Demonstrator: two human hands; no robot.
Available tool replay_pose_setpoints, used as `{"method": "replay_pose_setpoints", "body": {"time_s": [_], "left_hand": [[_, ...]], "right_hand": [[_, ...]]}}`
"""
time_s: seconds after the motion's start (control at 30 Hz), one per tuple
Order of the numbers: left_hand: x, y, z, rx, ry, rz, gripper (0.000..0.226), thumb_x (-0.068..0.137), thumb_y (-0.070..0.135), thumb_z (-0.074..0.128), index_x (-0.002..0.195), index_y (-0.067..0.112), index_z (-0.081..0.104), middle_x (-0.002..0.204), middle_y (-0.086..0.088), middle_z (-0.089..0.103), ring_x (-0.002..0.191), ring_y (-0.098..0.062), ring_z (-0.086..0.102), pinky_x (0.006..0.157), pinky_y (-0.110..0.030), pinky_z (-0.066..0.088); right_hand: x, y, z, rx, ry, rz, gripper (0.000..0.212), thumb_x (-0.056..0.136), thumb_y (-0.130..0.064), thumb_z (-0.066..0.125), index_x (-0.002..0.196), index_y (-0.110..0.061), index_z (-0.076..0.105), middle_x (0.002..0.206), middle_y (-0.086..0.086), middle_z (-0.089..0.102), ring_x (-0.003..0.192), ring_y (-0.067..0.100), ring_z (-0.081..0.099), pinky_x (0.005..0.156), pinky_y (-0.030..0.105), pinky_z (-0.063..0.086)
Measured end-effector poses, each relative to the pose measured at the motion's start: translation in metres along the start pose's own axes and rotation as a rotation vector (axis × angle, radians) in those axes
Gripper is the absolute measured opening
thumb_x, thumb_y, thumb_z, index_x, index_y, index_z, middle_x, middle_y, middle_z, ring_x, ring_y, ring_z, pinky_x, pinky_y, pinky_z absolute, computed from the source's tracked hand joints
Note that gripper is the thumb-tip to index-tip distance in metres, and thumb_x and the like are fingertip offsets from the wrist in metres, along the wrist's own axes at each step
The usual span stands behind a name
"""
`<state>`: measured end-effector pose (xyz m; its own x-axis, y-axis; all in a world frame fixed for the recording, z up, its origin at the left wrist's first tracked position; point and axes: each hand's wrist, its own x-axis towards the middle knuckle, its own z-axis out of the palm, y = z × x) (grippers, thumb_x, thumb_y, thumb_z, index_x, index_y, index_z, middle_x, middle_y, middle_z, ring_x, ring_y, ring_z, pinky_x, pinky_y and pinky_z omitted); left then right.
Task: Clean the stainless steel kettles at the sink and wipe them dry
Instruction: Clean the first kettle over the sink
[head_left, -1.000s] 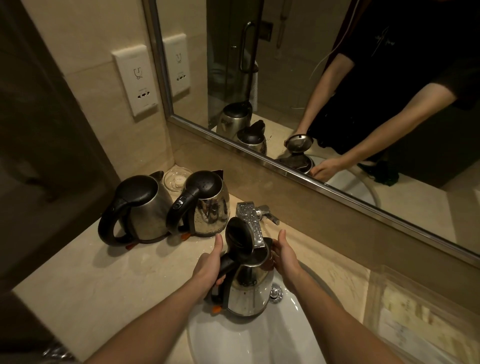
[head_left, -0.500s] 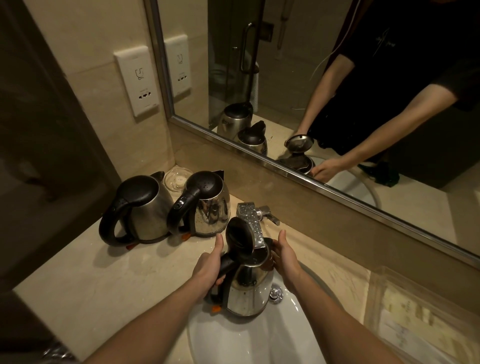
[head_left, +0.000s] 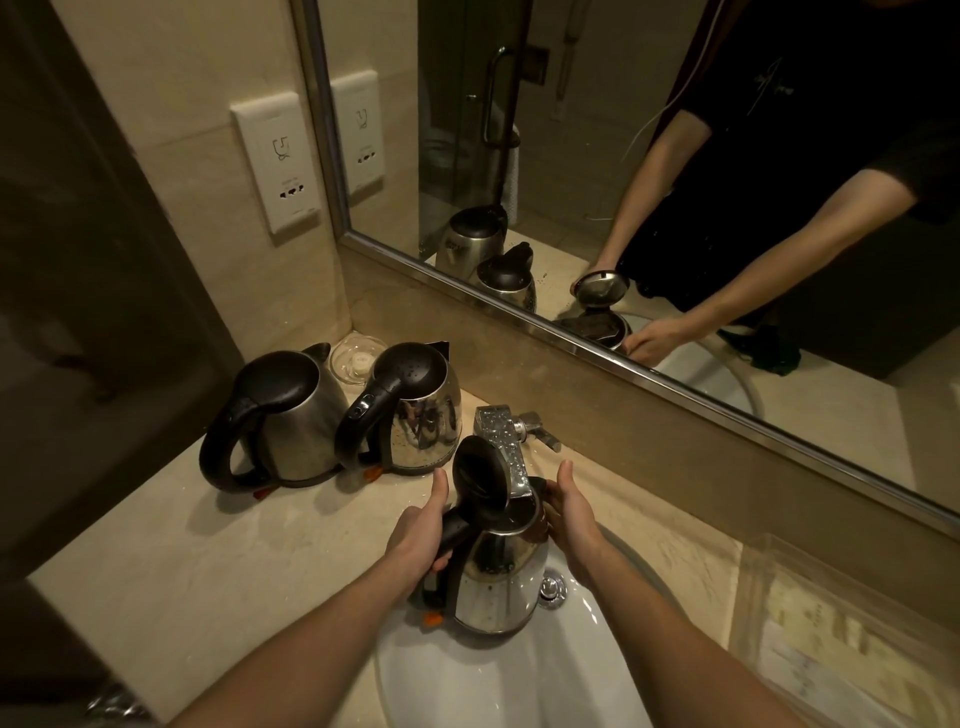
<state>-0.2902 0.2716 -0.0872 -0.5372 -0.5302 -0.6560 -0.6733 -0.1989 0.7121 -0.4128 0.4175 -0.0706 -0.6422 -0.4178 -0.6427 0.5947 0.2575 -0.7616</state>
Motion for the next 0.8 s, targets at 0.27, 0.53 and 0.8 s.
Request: {"method": "replay_pose_setpoints", "body": {"time_s": [0.27, 0.53, 0.8], "left_hand": [[0.0027, -0.0013, -0.0003, -0.005, -0.009, -0.004, 0.079, 0.086, 0.082, 0.021, 0.078, 0.014, 0.059, 0.053, 0.0, 0.055, 0.048, -0.013, 0.053, 0.043, -0.021, 0.041], [0.0007, 0.0003, 0.0, -0.008, -0.011, 0.004, 0.077, 0.086, 0.082, 0.02, 0.073, 0.015, 0.058, 0.046, 0.003, 0.053, 0.046, -0.012, 0.052, 0.043, -0.021, 0.041], [-0.0005, 0.0014, 0.0, -0.01, -0.014, 0.013, 0.073, 0.088, 0.08, 0.021, 0.072, 0.017, 0.055, 0.052, 0.002, 0.056, 0.05, -0.013, 0.053, 0.043, -0.02, 0.042]], "right_hand": [[0.0018, 0.0017, -0.0007, 0.008, -0.002, 0.013, 0.073, 0.094, -0.066, 0.021, 0.126, -0.011, 0.056, 0.118, 0.004, 0.059, 0.108, 0.017, 0.051, 0.105, 0.037, 0.032], [0.0054, 0.0022, -0.0026, -0.006, 0.021, 0.021, 0.071, 0.094, -0.064, 0.021, 0.127, -0.011, 0.054, 0.106, 0.0, 0.063, 0.101, 0.015, 0.056, 0.099, 0.033, 0.035], [0.0061, 0.0023, -0.0017, -0.013, 0.023, 0.014, 0.068, 0.094, -0.065, 0.022, 0.119, -0.014, 0.058, 0.121, 0.006, 0.06, 0.115, 0.02, 0.051, 0.107, 0.038, 0.032]]}}
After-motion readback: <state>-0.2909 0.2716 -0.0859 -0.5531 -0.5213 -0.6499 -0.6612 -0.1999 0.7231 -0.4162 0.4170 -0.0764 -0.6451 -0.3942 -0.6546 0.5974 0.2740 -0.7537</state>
